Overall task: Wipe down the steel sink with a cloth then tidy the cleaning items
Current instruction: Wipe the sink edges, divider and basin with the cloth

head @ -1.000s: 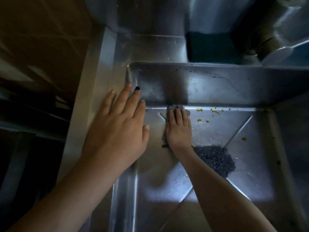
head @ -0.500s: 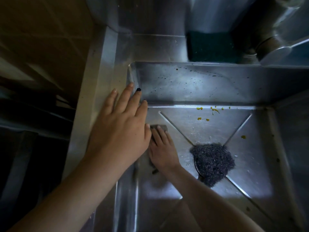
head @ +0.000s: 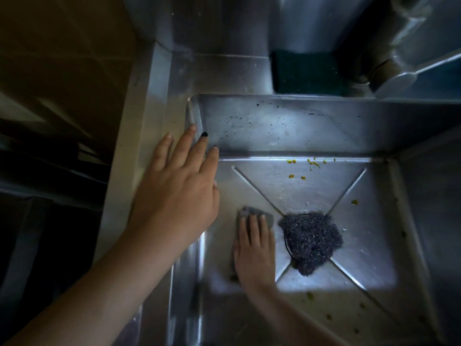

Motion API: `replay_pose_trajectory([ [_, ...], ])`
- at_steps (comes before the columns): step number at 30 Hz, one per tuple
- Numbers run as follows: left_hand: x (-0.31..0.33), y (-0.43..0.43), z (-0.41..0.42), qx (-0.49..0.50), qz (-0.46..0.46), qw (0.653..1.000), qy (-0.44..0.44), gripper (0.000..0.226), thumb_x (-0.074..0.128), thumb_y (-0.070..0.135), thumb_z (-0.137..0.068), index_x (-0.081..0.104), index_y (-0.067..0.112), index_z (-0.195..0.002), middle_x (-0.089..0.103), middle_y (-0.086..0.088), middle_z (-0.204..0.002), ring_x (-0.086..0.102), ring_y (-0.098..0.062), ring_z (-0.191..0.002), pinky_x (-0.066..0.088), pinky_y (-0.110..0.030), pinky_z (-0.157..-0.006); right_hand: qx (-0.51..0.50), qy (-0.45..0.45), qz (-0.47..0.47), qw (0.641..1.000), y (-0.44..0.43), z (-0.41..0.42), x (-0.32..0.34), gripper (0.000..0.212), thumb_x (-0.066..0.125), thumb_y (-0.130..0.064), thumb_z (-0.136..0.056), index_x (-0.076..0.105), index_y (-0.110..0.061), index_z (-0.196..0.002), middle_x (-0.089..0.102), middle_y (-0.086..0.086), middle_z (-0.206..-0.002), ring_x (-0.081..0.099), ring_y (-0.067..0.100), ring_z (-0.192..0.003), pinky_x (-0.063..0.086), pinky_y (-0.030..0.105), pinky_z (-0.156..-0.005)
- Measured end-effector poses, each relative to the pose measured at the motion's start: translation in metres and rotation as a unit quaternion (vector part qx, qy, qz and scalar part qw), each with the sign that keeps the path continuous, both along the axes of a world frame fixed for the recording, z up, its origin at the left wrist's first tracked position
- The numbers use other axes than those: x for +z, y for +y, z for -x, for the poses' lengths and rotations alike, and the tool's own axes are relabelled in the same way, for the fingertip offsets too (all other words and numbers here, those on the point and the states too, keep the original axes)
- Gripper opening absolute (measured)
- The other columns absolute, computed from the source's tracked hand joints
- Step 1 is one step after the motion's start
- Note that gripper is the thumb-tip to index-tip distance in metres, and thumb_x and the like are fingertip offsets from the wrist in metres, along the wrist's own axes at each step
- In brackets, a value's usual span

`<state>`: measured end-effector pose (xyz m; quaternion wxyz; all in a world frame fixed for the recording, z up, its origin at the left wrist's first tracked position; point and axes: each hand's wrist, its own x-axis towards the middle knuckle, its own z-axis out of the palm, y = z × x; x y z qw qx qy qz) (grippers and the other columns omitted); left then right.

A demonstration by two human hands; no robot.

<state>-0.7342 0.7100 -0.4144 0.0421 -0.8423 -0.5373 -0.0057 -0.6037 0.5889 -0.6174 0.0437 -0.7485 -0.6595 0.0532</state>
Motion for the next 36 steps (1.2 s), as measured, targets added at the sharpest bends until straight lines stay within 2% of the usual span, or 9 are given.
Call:
replay_pose_trajectory([
  [5, -0.002, 0.001, 0.001, -0.004, -0.008, 1.000, -0.004, 0.056, 0.036, 0.029, -0.080, 0.053, 0.004, -0.127, 0.051, -0.016, -0.135, 0.037, -0.032, -0.134, 0.016, -0.046, -0.110, 0.107, 0.006, -0.007, 0.994, 0.002, 0.017, 0.000, 0.056, 0.045, -0.030, -0.079, 0.048, -0.016, -0.133, 0.052, 0.008, -0.136, 0.035, 0.031, -0.131, 0.028, 0.048, -0.105],
  [9, -0.002, 0.000, 0.001, -0.007, -0.009, 1.000, -0.005, 0.058, 0.034, 0.030, -0.081, 0.049, 0.004, -0.131, 0.050, -0.016, -0.136, 0.036, -0.031, -0.134, 0.016, -0.046, -0.110, 0.155, 0.015, -0.032, 0.987, 0.056, 0.008, 0.003, 0.046, 0.043, -0.030, -0.082, 0.058, -0.019, -0.125, 0.058, 0.007, -0.129, 0.049, 0.030, -0.123, 0.041, 0.043, -0.101],
  [16, -0.001, 0.000, 0.003, -0.009, -0.010, 1.000, -0.002, 0.058, 0.036, 0.030, -0.083, 0.045, 0.005, -0.134, 0.048, -0.017, -0.138, 0.034, -0.030, -0.136, 0.018, -0.047, -0.111, -0.033, 0.025, 0.015, 0.999, 0.078, -0.010, 0.011, 0.050, 0.037, -0.030, -0.083, 0.057, -0.017, -0.127, 0.059, 0.010, -0.129, 0.050, 0.032, -0.124, 0.046, 0.048, -0.097],
  [20, -0.002, 0.000, 0.002, -0.009, -0.010, 1.000, -0.008, 0.057, 0.036, 0.030, -0.082, 0.047, 0.005, -0.132, 0.049, -0.017, -0.137, 0.034, -0.031, -0.135, 0.017, -0.047, -0.110, -0.074, 0.010, 0.016, 0.997, 0.044, -0.012, 0.011, 0.050, 0.037, -0.028, -0.084, 0.056, -0.014, -0.128, 0.055, 0.014, -0.132, 0.047, 0.034, -0.126, 0.033, 0.045, -0.105],
  [24, -0.002, 0.000, 0.003, -0.010, -0.008, 1.000, -0.015, 0.056, 0.034, 0.030, -0.082, 0.049, 0.006, -0.131, 0.048, -0.017, -0.137, 0.035, -0.031, -0.135, 0.016, -0.046, -0.110, -0.062, 0.014, 0.031, 0.998, 0.012, 0.000, 0.011, 0.053, 0.038, -0.026, -0.081, 0.054, -0.012, -0.129, 0.054, 0.015, -0.132, 0.039, 0.034, -0.129, 0.026, 0.045, -0.103],
  [27, -0.002, 0.000, 0.003, -0.009, -0.007, 1.000, -0.013, 0.057, 0.033, 0.031, -0.082, 0.049, 0.006, -0.131, 0.048, -0.017, -0.138, 0.035, -0.031, -0.135, 0.016, -0.046, -0.109, -0.010, 0.015, 0.045, 0.999, 0.003, 0.004, 0.010, 0.054, 0.040, -0.026, -0.078, 0.050, -0.013, -0.130, 0.056, 0.009, -0.131, 0.040, 0.032, -0.129, 0.030, 0.046, -0.102],
  [29, -0.001, -0.001, 0.003, -0.006, -0.005, 1.000, -0.016, 0.057, 0.033, 0.031, -0.082, 0.050, 0.006, -0.130, 0.048, -0.017, -0.138, 0.035, -0.031, -0.135, 0.017, -0.046, -0.110, -0.007, 0.015, 0.066, 0.998, 0.004, 0.003, 0.015, 0.053, 0.040, -0.027, -0.078, 0.054, -0.016, -0.128, 0.058, 0.008, -0.128, 0.048, 0.032, -0.125, 0.039, 0.045, -0.100],
  [33, -0.001, 0.000, 0.003, -0.007, -0.003, 1.000, -0.016, 0.057, 0.033, 0.031, -0.082, 0.049, 0.007, -0.131, 0.046, -0.016, -0.139, 0.033, -0.030, -0.136, 0.020, -0.047, -0.111, -0.039, 0.029, 0.121, 0.991, 0.009, 0.010, 0.028, 0.049, 0.048, -0.019, -0.075, 0.060, -0.016, -0.123, 0.061, 0.009, -0.125, 0.054, 0.034, -0.120, 0.053, 0.043, -0.083],
  [36, 0.000, 0.000, 0.002, -0.002, -0.007, 1.000, -0.019, 0.055, 0.038, 0.029, -0.082, 0.047, 0.006, -0.131, 0.046, -0.017, -0.139, 0.035, -0.031, -0.135, 0.022, -0.048, -0.110, -0.037, 0.030, 0.151, 0.987, 0.013, 0.011, 0.037, 0.049, 0.037, -0.009, -0.074, 0.068, -0.014, -0.111, 0.066, 0.011, -0.115, 0.061, 0.034, -0.109, 0.057, 0.037, -0.070],
])
